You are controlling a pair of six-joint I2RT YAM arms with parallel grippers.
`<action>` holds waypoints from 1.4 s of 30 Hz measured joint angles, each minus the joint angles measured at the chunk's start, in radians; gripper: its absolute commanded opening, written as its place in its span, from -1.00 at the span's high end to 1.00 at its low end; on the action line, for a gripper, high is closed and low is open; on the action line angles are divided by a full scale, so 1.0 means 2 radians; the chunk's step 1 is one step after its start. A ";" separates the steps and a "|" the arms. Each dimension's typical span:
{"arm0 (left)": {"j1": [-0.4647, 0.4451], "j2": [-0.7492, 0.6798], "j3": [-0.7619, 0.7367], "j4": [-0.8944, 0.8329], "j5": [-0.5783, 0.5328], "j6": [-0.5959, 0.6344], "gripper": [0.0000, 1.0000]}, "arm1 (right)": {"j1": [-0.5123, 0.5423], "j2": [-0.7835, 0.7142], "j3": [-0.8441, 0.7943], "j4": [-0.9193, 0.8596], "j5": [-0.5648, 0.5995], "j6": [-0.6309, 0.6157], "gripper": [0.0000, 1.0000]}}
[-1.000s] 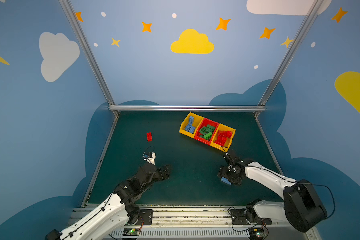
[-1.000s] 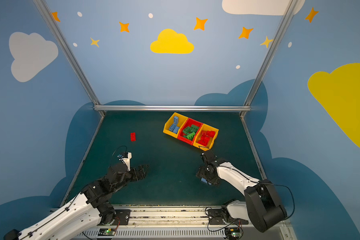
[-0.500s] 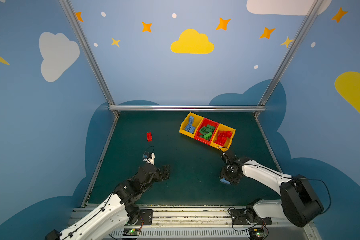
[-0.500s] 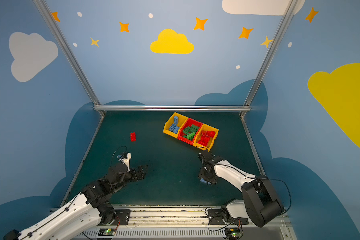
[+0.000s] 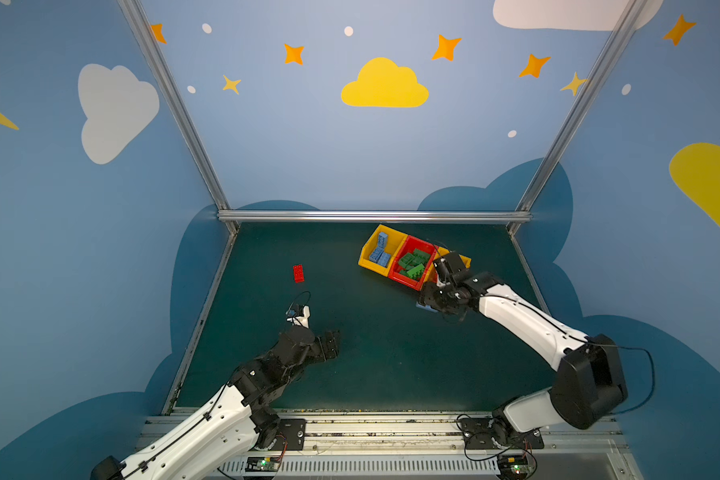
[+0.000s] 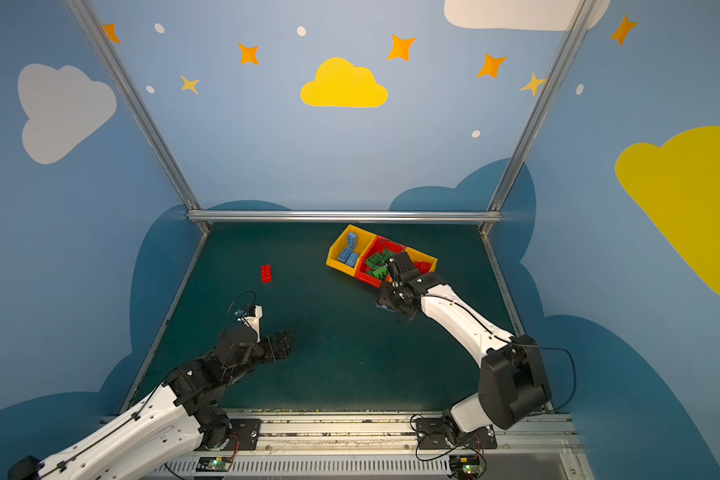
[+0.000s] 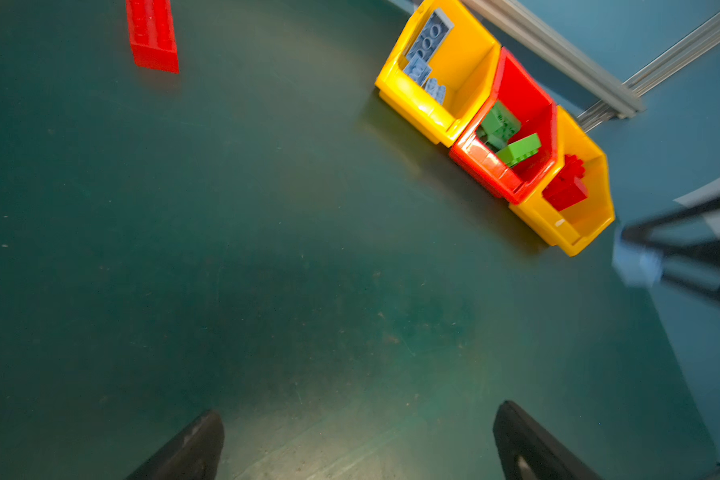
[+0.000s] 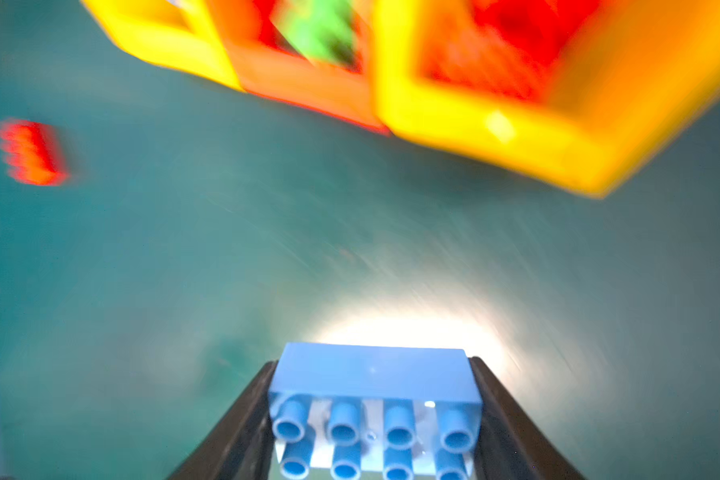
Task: Sort the legos into containers by color
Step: 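Carry the light blue brick with the right gripper and drop it into the yellow bin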
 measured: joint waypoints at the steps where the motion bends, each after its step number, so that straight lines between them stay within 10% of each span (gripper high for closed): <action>1: 0.001 0.005 0.003 -0.001 -0.001 0.001 -1.00 | -0.001 0.019 0.024 0.009 -0.006 -0.011 0.09; 27: 0.092 0.086 0.060 -0.020 -0.011 0.003 -1.00 | -0.067 0.476 0.546 0.153 -0.183 -0.060 -0.07; 42: 0.105 0.065 0.067 -0.031 -0.005 0.004 -1.00 | -0.067 0.468 0.513 0.136 -0.193 -0.055 -0.84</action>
